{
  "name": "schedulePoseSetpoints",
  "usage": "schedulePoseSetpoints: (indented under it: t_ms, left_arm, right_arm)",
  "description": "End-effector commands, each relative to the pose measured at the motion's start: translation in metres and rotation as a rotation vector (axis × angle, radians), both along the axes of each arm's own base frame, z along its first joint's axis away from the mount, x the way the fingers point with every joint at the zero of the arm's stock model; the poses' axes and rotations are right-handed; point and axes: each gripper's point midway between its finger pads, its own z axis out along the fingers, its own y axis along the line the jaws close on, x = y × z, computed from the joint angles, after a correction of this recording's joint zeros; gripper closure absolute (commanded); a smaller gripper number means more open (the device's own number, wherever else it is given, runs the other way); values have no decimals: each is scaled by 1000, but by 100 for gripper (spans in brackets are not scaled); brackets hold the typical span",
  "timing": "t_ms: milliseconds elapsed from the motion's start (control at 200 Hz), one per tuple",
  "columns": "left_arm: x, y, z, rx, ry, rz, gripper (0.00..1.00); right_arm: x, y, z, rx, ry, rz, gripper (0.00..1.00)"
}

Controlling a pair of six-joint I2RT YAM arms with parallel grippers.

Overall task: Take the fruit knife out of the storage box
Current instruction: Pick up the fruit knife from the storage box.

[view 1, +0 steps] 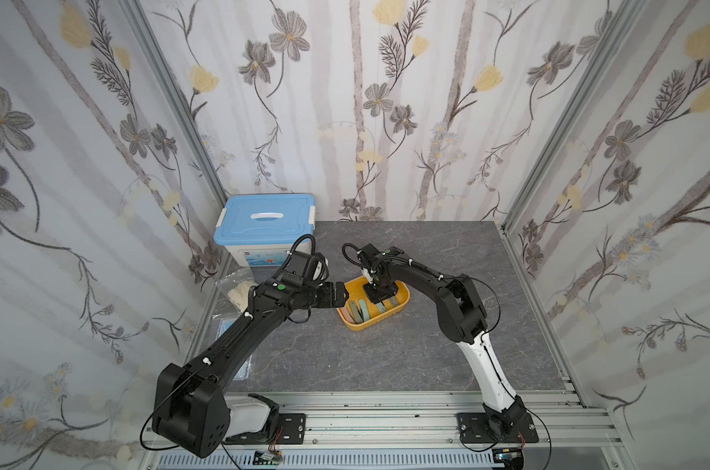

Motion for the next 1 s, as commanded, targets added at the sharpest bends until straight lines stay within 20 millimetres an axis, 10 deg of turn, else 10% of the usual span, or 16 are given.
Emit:
schedulePoseSetpoints:
  t_ms: [0, 624, 994]
  left_arm:
    - [-1, -12, 13, -75, -47, -46, 0]
    - [-11, -10, 10, -92, -47, -49, 0]
    - [-9, -12, 10, -101, -56, -53, 0]
  right_arm:
    - [-13, -7, -10, -36, 60, -18, 66]
    - [-10, -9, -6, -69, 40, -7, 100]
    - [-4, -5, 15, -29, 11, -7, 100]
